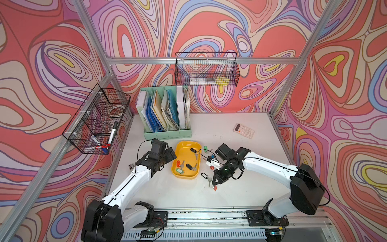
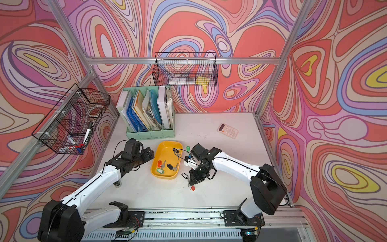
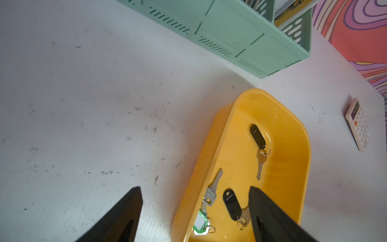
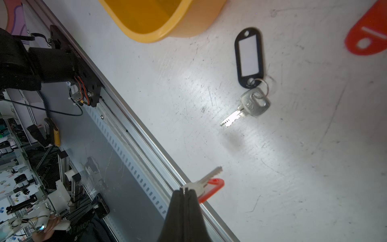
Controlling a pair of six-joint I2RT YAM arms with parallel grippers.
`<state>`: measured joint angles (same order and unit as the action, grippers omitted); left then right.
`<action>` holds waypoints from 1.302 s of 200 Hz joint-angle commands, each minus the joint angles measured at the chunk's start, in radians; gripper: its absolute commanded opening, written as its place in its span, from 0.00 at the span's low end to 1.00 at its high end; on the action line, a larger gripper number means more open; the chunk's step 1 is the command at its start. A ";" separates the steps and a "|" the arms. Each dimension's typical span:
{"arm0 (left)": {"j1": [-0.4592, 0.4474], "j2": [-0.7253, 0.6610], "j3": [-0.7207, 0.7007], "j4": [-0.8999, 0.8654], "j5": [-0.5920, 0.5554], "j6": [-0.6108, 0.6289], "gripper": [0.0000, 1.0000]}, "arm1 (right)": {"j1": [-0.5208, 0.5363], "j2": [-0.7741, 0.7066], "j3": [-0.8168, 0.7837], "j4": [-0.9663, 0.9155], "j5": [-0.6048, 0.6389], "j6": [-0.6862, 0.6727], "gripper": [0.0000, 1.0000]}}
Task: Take the keys out of the storage box
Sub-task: Place the key at the center of the board.
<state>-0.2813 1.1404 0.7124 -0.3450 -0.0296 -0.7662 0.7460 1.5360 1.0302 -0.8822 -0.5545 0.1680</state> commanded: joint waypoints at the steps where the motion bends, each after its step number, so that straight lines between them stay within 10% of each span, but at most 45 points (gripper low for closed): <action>1: 0.007 0.009 0.016 -0.012 -0.006 0.013 0.85 | 0.019 0.043 -0.001 -0.002 -0.015 -0.038 0.00; 141: 0.008 -0.001 0.004 -0.028 -0.012 0.015 0.85 | 0.069 0.207 0.073 0.000 0.001 -0.072 0.00; 260: 0.010 -0.044 0.036 -0.102 0.011 0.104 0.83 | 0.067 0.104 0.112 0.105 0.112 -0.022 0.39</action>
<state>-0.2806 1.1316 0.7185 -0.4026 -0.0288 -0.7197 0.8085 1.7023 1.1011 -0.8162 -0.5091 0.1406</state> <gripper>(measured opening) 0.848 0.360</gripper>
